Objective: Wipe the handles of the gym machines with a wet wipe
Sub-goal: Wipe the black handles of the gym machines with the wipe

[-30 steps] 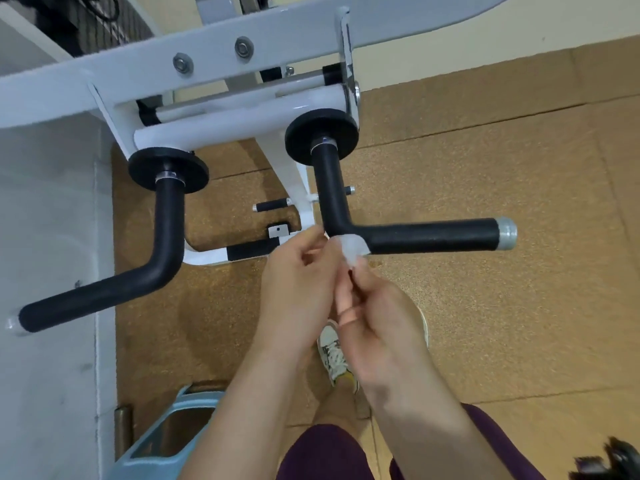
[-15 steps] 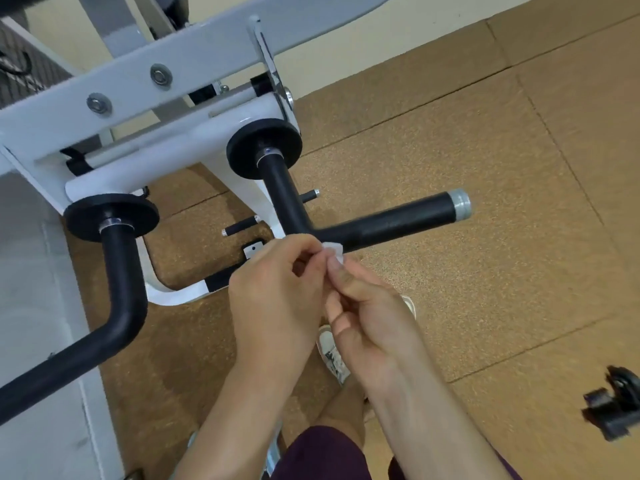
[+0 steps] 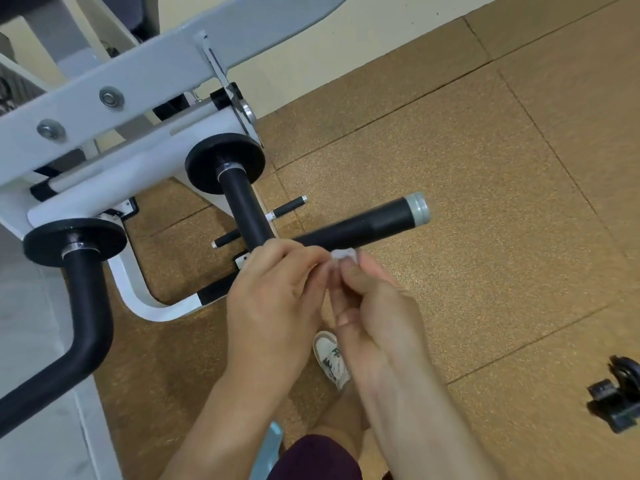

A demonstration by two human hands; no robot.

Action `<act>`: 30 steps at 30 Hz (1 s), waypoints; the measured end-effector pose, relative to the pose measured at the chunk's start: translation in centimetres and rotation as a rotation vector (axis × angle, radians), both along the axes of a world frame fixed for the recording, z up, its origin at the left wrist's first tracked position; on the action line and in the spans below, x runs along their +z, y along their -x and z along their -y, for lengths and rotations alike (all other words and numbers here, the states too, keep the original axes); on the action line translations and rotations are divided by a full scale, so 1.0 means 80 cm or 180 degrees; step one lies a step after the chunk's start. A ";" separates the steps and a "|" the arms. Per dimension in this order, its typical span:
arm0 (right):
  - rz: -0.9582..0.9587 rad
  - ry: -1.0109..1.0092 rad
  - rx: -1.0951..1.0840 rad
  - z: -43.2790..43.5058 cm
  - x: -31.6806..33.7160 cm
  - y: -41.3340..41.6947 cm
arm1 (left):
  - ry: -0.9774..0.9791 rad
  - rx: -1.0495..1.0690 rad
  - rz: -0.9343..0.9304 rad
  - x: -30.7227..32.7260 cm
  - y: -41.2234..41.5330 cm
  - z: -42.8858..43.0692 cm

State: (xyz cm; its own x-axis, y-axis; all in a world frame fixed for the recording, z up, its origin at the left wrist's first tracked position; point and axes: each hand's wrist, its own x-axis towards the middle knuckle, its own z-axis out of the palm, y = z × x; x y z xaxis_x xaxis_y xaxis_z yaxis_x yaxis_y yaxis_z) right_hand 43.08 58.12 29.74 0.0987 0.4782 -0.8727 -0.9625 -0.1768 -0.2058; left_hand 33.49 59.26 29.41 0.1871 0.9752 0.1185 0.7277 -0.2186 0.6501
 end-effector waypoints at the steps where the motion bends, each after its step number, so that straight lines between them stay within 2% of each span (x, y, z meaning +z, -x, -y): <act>1: 0.0100 0.0115 -0.0166 -0.003 -0.001 -0.015 | -0.0035 -0.0043 0.0006 -0.001 -0.004 0.000; 3: 0.0225 0.0175 -0.0249 -0.006 0.000 -0.030 | 0.0003 0.0034 0.0139 -0.001 -0.008 0.001; 7: 0.0055 -0.0163 0.0335 0.001 0.003 -0.001 | 0.0119 0.0161 0.0157 -0.001 -0.009 0.004; 12: 0.0356 0.0201 -0.0416 -0.011 0.001 -0.034 | -0.0025 0.0048 0.0048 0.002 -0.019 -0.006; 16: 0.0392 0.0021 0.0055 -0.002 0.012 -0.024 | 0.0007 -0.0054 0.0095 0.005 -0.029 -0.014; 19: 0.0357 0.0228 -0.0239 -0.008 0.016 -0.042 | 0.0072 -0.0132 0.0023 0.008 -0.033 -0.019; 22: 0.0851 0.0276 -0.0445 -0.012 0.014 -0.058 | 0.0067 -0.0221 -0.0043 0.011 -0.035 -0.021; 25: 0.1554 0.0157 -0.0217 -0.008 0.008 -0.051 | 0.0059 -0.0261 0.0003 0.012 -0.032 -0.020; 30: 0.3675 -0.0038 0.0779 -0.005 0.005 -0.076 | 0.0059 -0.0317 0.0063 0.014 -0.023 -0.017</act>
